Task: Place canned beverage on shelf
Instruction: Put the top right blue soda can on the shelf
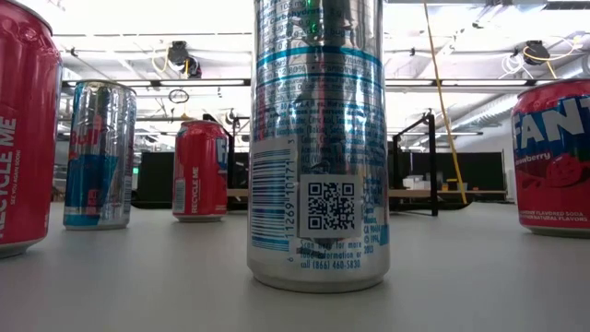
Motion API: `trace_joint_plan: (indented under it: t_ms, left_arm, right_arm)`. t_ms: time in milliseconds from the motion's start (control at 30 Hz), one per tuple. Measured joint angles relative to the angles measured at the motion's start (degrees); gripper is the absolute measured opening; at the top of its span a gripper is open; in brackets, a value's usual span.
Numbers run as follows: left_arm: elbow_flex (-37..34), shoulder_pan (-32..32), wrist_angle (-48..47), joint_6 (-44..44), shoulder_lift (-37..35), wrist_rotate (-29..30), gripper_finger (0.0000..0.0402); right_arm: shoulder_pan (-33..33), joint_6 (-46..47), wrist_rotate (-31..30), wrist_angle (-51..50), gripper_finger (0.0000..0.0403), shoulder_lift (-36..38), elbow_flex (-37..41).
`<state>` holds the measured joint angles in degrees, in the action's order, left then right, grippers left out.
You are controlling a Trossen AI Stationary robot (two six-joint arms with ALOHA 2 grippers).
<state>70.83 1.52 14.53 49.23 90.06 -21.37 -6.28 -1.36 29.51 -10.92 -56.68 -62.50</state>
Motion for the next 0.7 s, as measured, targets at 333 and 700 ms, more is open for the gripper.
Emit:
trace_joint_plan:
  t_ms: [333,700]
  left_arm:
    - [0.0,0.0,-0.9,0.0,0.0,-0.1,0.0234]
    - [0.0,0.1,-6.9,1.9,0.0,6.5,0.0293]
  right_arm:
    - [0.0,-0.1,2.9,-0.1,0.0191,-0.5,0.0]
    - [-0.1,2.7,2.4,-2.2,0.019,-0.5,0.1]
